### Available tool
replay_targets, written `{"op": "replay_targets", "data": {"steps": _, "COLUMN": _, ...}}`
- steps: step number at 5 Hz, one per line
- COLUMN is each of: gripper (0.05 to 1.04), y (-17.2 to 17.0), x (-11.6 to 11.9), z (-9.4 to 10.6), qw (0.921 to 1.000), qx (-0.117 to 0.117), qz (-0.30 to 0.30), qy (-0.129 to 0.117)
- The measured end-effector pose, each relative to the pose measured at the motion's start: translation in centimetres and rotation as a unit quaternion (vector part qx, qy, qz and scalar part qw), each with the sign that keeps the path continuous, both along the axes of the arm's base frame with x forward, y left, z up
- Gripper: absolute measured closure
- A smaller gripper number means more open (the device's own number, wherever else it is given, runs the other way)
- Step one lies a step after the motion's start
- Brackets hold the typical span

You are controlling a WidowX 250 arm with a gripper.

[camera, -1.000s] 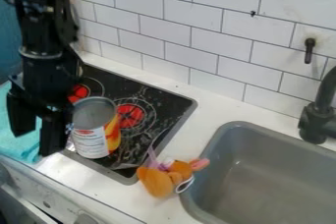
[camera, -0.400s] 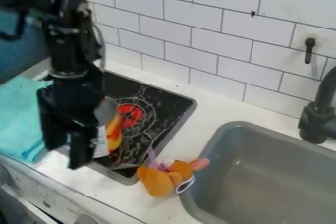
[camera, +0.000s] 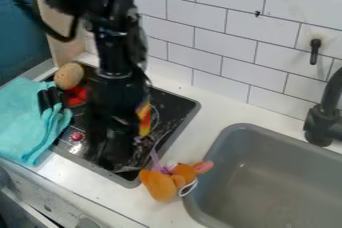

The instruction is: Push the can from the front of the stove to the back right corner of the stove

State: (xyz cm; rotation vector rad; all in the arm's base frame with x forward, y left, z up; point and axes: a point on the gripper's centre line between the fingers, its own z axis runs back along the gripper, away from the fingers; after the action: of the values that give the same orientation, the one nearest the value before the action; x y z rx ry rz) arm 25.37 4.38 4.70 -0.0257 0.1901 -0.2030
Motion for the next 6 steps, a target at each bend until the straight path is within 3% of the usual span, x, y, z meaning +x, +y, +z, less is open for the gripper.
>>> {"op": "replay_targets", "data": {"steps": 1, "gripper": 0.075, "y": -0.2, "x": 2.9, "z": -0.3, "qw": 0.9999, "qx": 0.004, "qz": 0.005, "qy": -0.008}}
{"op": "replay_targets", "data": {"steps": 2, "gripper": 0.075, "y": 0.2, "x": 5.7, "z": 0.5, "qw": 0.9993, "qx": 0.008, "qz": 0.014, "qy": -0.034}}
{"op": "replay_targets", "data": {"steps": 3, "gripper": 0.075, "y": 1.1, "x": 7.0, "z": 0.8, "qw": 0.9988, "qx": 0.004, "qz": 0.025, "qy": -0.041}}
{"op": "replay_targets", "data": {"steps": 4, "gripper": 0.075, "y": 2.1, "x": 6.6, "z": 0.9, "qw": 0.9989, "qx": 0.004, "qz": 0.035, "qy": -0.032}}
{"op": "replay_targets", "data": {"steps": 5, "gripper": 0.075, "y": 2.4, "x": 5.0, "z": 2.0, "qw": 0.9989, "qx": 0.023, "qz": 0.035, "qy": -0.02}}
{"op": "replay_targets", "data": {"steps": 6, "gripper": 0.075, "y": 2.6, "x": 2.8, "z": 4.7, "qw": 0.9986, "qx": 0.04, "qz": 0.029, "qy": -0.019}}
